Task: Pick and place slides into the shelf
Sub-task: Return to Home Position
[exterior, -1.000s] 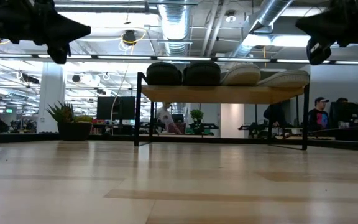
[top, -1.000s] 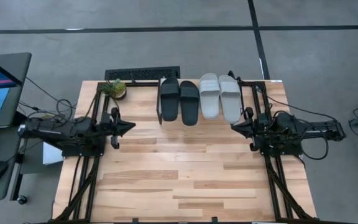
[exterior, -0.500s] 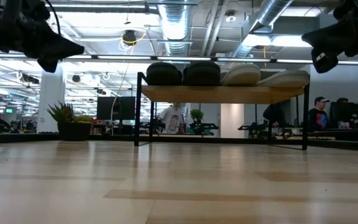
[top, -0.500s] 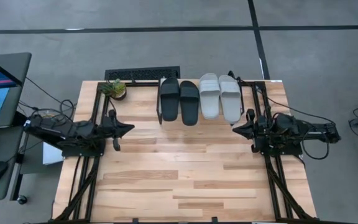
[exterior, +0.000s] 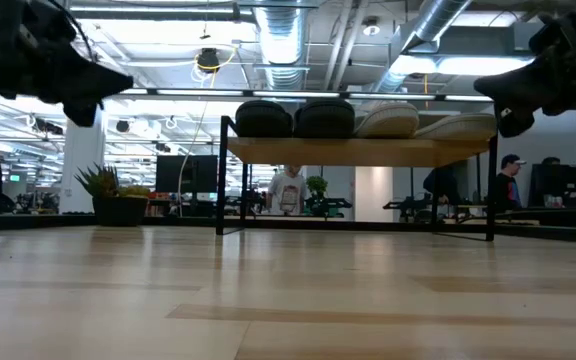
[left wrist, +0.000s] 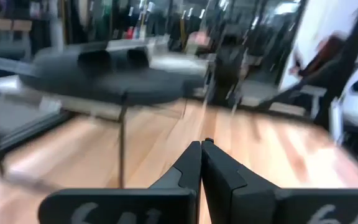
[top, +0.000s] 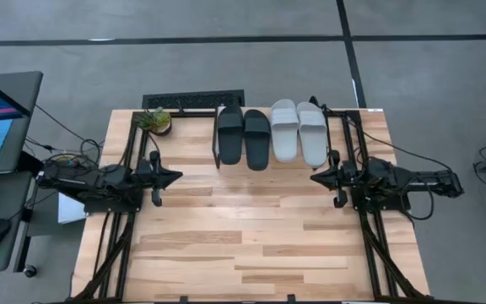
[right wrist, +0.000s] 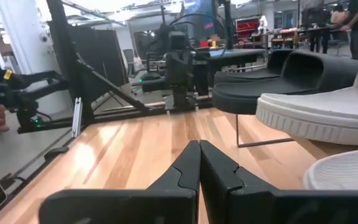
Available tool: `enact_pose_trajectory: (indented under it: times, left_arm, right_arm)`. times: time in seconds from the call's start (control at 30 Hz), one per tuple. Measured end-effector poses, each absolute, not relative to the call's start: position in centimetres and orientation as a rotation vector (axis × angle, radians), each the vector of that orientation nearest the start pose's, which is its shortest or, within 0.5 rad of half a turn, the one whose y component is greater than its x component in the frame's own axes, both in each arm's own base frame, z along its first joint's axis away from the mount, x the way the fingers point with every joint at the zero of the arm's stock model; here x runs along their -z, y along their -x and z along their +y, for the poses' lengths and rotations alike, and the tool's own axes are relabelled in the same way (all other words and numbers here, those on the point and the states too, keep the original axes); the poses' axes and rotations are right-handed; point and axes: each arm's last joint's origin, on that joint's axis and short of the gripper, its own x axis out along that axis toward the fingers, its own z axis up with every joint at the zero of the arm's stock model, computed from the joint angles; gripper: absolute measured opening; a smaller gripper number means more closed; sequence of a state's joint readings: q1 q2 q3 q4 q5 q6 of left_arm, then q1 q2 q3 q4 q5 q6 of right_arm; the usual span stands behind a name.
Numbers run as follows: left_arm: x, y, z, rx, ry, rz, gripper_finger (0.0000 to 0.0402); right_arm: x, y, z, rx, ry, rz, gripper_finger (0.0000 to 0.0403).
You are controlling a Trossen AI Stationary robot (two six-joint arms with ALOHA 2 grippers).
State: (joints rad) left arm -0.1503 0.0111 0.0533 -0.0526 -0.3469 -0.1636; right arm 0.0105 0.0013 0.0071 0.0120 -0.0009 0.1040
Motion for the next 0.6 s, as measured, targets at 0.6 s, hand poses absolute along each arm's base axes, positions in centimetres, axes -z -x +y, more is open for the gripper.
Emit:
enact_pose_trajectory:
  times: [0.6]
  left_arm:
    - [-17.14,-9.83,-0.10,-0.188,0.179,-0.058,0.0000]
  right_arm:
    - [-16.35,-9.98,0.11,-0.010,-0.178,0.027,0.0000]
